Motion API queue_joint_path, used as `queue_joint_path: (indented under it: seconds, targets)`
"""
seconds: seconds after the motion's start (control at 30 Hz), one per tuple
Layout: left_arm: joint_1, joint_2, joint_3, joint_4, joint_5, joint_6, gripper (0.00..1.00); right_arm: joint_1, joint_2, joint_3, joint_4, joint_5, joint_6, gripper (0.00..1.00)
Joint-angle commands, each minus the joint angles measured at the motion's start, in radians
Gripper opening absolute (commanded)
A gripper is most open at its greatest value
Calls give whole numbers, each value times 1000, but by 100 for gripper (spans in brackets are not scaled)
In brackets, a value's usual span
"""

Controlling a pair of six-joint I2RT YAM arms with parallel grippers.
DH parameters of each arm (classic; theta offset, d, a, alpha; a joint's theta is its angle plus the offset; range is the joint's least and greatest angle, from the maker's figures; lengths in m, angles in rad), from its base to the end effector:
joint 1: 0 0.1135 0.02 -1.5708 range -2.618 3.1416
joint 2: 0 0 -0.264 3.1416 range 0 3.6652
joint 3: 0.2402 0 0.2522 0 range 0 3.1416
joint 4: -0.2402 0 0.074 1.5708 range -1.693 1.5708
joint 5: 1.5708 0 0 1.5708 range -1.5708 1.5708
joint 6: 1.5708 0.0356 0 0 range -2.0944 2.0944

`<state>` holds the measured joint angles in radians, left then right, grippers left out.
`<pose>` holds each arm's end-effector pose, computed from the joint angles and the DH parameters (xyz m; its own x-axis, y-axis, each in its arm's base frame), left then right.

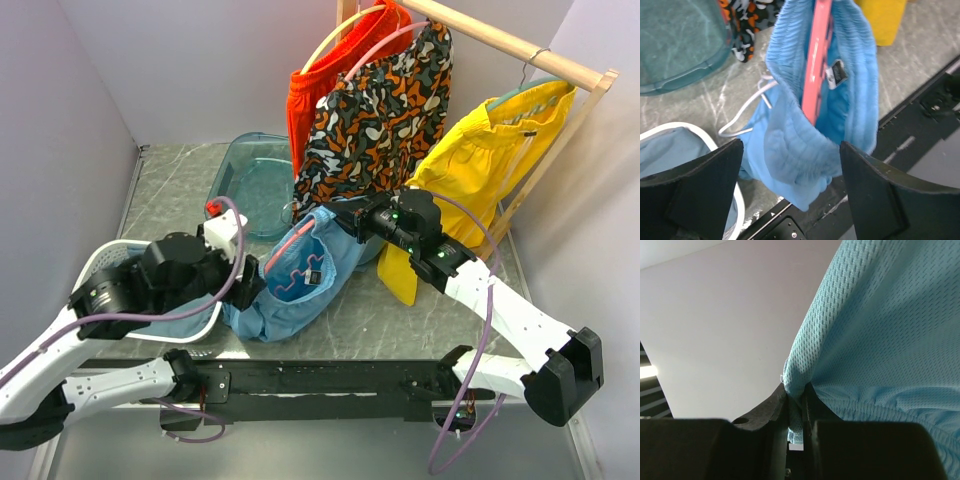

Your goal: Place the shorts on the hanger

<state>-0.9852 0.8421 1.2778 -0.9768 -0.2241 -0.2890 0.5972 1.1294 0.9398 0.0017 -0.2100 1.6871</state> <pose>0.0807 -0.1074 0.4122 -0.4744 0.2126 -0.8542 0.5968 0.7910 -0.1346 0.2158 0.1557 0.3446 -0.6965 0.7011 0.1527 0.2369 0.0238 0.9712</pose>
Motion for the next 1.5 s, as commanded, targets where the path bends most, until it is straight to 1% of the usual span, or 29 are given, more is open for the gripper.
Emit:
queue_joint_path:
  seconds: [0.0, 0.13, 0.23, 0.3, 0.43, 0.53, 0.63, 0.8, 0.9, 0.97, 1.07, 1.2, 1.27, 1.33, 1.37, 1.43, 1.47]
  targets:
    - [2, -37, -15, 24, 81, 25, 86, -10, -40, 27, 121, -37, 56, 0]
    - [2, -58, -29, 17, 127, 31, 90, -10, -37, 36, 118, -45, 52, 0]
    - [2, -52, -49, 6, 150, 33, 91, -10, -36, 45, 113, -46, 52, 0]
    - [2, -40, -75, 7, 140, 25, 90, -10, -37, 51, 110, -51, 54, 0]
    - [-1, -20, -72, 1, 111, 16, 88, -10, -39, 74, 84, -49, 43, 0]
    - [-12, 5, -64, -3, 111, 19, 86, -13, -40, 88, 75, -51, 45, 0]
    - [-33, 11, -64, 1, 141, 24, 85, -14, -36, 105, 64, -52, 39, 0]
    - [-66, 5, -49, -3, 169, 33, 89, -20, -26, 116, 61, -66, 40, 0]
    - [-84, 11, -67, 4, 189, 33, 91, -23, -26, 119, 60, -72, 42, 0]
    - [-98, 26, -69, 4, 158, 19, 91, -27, -29, 125, 49, -74, 39, 0]
    - [-124, 49, -69, 0, 120, 8, 89, -30, -37, 128, 44, -77, 39, 0]
    - [-184, 64, -80, 4, 45, -9, 81, -37, -40, 136, 29, -81, 33, 0]
    - [-207, 69, -95, 16, -29, -16, 77, -40, -42, 134, 30, -89, 34, 0]
    - [-230, 74, -97, 24, -76, -27, 72, -42, -45, 131, 29, -89, 34, 0]
    - [-237, 78, -95, 29, -152, -35, 70, -43, -48, 129, 29, -91, 33, 0]
    - [-250, 77, -89, 53, -199, -44, 62, -43, -49, 126, 32, -95, 33, 0]
    - [-253, 66, -87, 85, -249, -50, 58, -43, -51, 122, 34, -97, 31, 0]
